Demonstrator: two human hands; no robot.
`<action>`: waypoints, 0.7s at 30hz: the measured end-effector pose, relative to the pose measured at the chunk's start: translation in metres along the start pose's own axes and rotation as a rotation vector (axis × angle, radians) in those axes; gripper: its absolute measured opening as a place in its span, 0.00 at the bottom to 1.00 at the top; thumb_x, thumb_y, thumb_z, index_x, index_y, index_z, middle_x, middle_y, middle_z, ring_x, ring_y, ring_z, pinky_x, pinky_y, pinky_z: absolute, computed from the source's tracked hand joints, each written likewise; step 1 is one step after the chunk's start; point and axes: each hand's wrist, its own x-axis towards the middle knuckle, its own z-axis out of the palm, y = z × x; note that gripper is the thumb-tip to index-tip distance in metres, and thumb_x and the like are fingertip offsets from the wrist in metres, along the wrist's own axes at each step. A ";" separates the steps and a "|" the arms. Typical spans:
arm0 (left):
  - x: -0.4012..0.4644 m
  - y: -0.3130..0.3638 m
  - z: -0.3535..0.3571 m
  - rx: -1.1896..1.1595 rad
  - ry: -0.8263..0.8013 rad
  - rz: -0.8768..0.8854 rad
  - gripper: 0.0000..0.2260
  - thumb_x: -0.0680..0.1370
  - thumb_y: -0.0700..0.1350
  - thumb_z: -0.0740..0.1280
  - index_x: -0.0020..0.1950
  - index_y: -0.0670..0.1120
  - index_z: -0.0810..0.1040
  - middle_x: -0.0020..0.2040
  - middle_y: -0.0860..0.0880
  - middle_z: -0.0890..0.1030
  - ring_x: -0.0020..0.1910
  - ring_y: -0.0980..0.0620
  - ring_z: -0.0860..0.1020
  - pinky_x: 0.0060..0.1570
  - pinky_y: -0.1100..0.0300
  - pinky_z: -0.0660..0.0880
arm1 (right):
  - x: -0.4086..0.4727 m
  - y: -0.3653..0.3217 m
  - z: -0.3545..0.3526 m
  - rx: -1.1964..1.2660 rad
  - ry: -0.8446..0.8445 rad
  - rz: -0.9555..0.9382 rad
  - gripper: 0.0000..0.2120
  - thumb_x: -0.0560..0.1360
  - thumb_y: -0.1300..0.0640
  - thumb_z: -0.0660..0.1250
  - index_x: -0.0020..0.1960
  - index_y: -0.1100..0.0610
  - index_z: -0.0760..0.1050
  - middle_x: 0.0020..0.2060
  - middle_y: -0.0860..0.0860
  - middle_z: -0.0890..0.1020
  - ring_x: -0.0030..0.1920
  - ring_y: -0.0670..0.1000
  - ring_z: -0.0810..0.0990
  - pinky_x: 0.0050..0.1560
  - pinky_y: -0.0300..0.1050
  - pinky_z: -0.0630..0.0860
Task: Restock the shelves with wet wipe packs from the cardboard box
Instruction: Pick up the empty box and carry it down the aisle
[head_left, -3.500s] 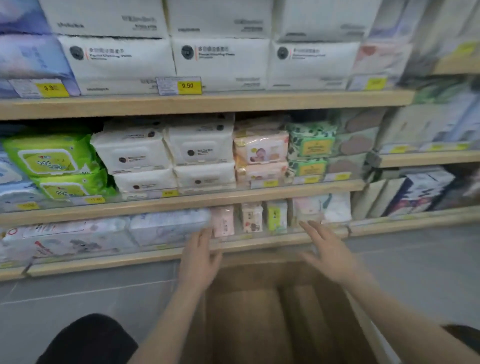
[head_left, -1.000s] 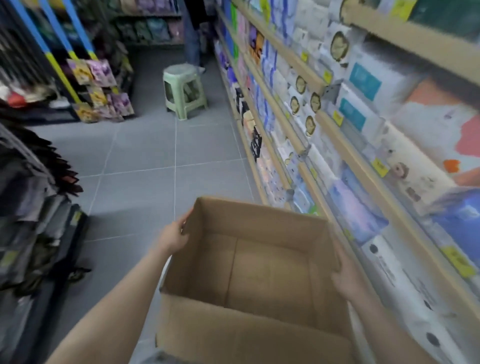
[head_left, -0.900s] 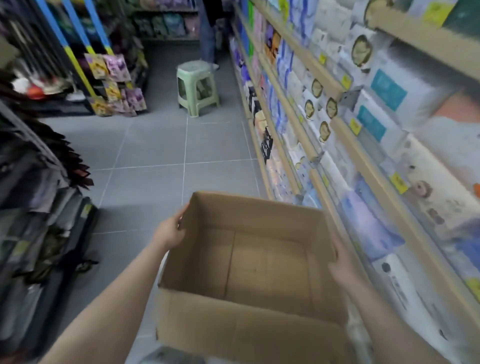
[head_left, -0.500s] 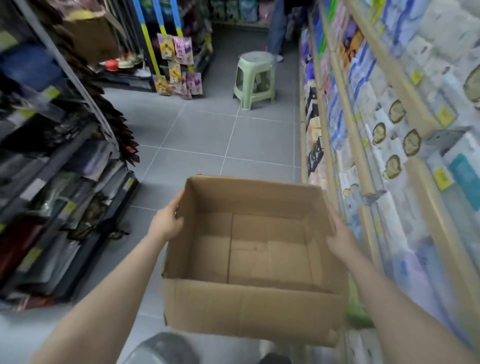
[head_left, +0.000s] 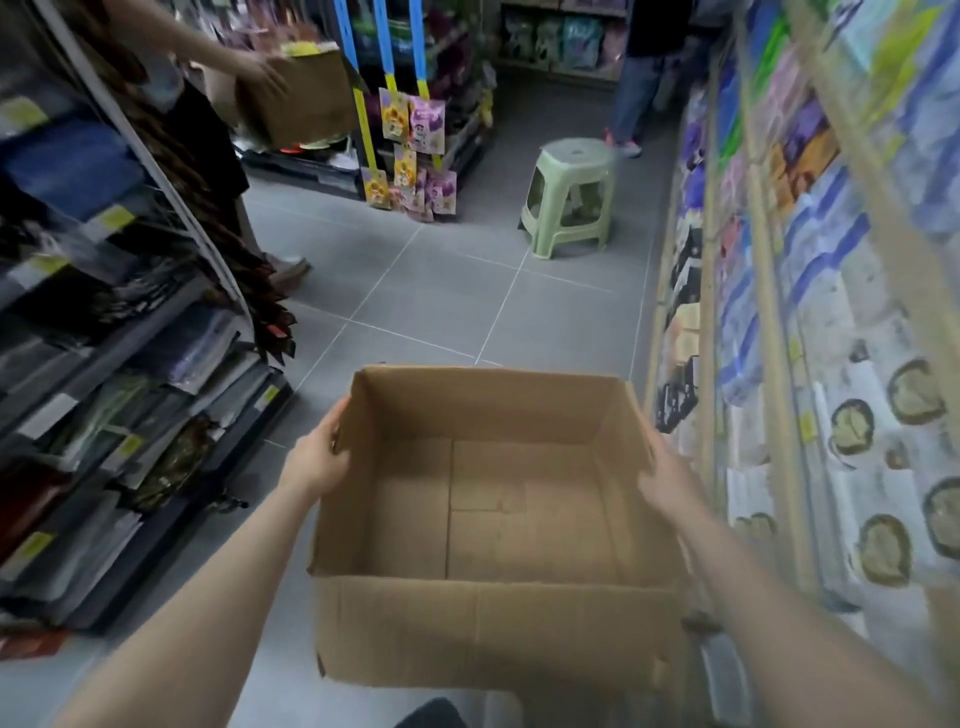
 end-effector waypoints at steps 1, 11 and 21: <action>0.016 0.005 0.002 0.008 0.000 -0.002 0.36 0.74 0.39 0.62 0.73 0.69 0.53 0.62 0.44 0.78 0.56 0.43 0.78 0.52 0.48 0.77 | 0.014 -0.003 -0.004 -0.005 -0.003 0.000 0.44 0.73 0.72 0.56 0.74 0.33 0.45 0.39 0.52 0.78 0.25 0.52 0.70 0.24 0.43 0.64; 0.225 0.087 0.031 0.021 -0.122 0.130 0.35 0.74 0.38 0.62 0.73 0.65 0.55 0.59 0.47 0.80 0.57 0.44 0.78 0.51 0.50 0.76 | 0.164 -0.015 -0.035 0.054 0.064 0.133 0.43 0.73 0.71 0.56 0.74 0.34 0.45 0.34 0.52 0.76 0.25 0.52 0.68 0.24 0.42 0.63; 0.423 0.176 0.044 0.061 -0.191 0.212 0.38 0.72 0.37 0.62 0.73 0.67 0.54 0.52 0.45 0.80 0.46 0.42 0.79 0.47 0.50 0.77 | 0.340 -0.042 -0.080 0.016 0.171 0.206 0.46 0.72 0.68 0.58 0.70 0.27 0.42 0.43 0.58 0.82 0.36 0.61 0.81 0.32 0.50 0.76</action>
